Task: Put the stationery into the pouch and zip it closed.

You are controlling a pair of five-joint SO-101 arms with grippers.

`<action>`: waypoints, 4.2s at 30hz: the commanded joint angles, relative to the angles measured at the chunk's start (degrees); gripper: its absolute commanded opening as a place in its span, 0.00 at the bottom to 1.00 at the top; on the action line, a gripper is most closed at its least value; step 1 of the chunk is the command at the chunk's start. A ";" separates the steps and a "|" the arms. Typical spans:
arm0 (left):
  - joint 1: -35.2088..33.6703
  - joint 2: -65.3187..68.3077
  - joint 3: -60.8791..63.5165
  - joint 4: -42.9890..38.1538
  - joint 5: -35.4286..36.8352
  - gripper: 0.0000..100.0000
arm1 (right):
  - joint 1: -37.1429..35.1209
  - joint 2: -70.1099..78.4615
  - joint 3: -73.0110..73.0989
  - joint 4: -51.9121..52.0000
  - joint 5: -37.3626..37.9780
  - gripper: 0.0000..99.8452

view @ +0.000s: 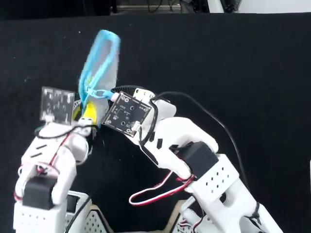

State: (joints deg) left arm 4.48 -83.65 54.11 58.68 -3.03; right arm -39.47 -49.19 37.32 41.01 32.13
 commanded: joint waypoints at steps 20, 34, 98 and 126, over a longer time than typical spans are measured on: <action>3.12 -8.44 -0.13 8.35 -18.11 0.03 | -0.18 -20.18 14.81 3.08 -6.51 0.06; 3.65 -8.70 3.30 8.00 -17.85 0.03 | -3.87 -20.09 15.52 -4.66 -7.47 0.12; 3.74 -8.70 4.00 8.26 -17.93 0.03 | -8.62 -10.95 13.67 -16.18 -16.79 0.13; 3.74 -8.70 4.00 8.26 -17.93 0.03 | -4.40 -14.73 10.07 -9.67 -16.53 0.01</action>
State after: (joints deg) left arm 7.74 -92.26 57.36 66.42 -20.79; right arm -46.86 -61.58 51.74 31.16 15.87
